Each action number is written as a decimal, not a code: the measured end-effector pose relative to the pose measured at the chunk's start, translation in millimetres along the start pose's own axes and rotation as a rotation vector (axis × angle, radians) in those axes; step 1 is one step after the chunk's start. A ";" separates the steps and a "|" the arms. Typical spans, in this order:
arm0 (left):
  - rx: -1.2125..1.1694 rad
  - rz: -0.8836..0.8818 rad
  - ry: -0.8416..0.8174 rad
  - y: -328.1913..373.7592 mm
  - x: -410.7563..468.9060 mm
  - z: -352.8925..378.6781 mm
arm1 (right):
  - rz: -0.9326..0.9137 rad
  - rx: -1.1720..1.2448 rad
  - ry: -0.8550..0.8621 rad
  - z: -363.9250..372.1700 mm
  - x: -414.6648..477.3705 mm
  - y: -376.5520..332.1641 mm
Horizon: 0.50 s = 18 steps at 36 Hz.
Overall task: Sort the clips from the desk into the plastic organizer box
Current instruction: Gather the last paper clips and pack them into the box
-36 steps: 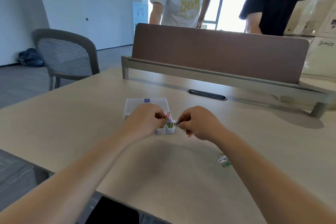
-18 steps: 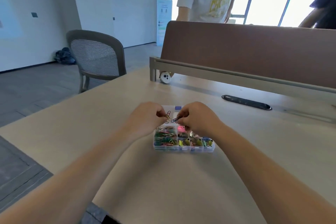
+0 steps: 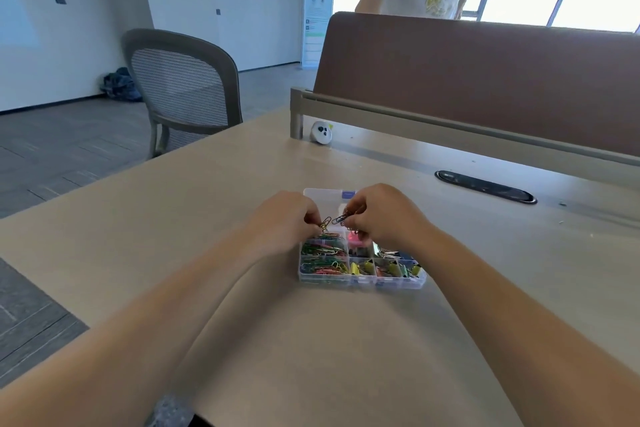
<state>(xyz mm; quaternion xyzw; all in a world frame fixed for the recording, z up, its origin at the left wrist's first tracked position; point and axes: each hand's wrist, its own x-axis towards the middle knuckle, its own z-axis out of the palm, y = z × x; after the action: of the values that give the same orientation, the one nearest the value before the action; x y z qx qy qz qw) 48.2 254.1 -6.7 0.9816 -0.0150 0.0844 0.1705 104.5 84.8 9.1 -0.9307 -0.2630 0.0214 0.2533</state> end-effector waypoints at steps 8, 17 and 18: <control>0.003 0.028 -0.020 -5.9 -2.9 -2.5 | 0.000 -0.026 -0.026 3.0 9.7 -8.6; -0.012 0.020 0.031 -12.2 -6.5 -0.1 | -0.048 -0.089 -0.050 9.0 11.3 -21.0; -0.020 0.019 0.044 -13.0 -6.8 -0.1 | -0.053 -0.105 -0.052 10.5 11.5 -21.6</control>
<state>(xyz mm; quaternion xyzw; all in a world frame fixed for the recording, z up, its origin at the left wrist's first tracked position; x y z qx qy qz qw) 42.3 266.4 -12.0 0.9776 -0.0215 0.1074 0.1796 102.2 111.2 11.4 -0.9346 -0.2948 0.0251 0.1975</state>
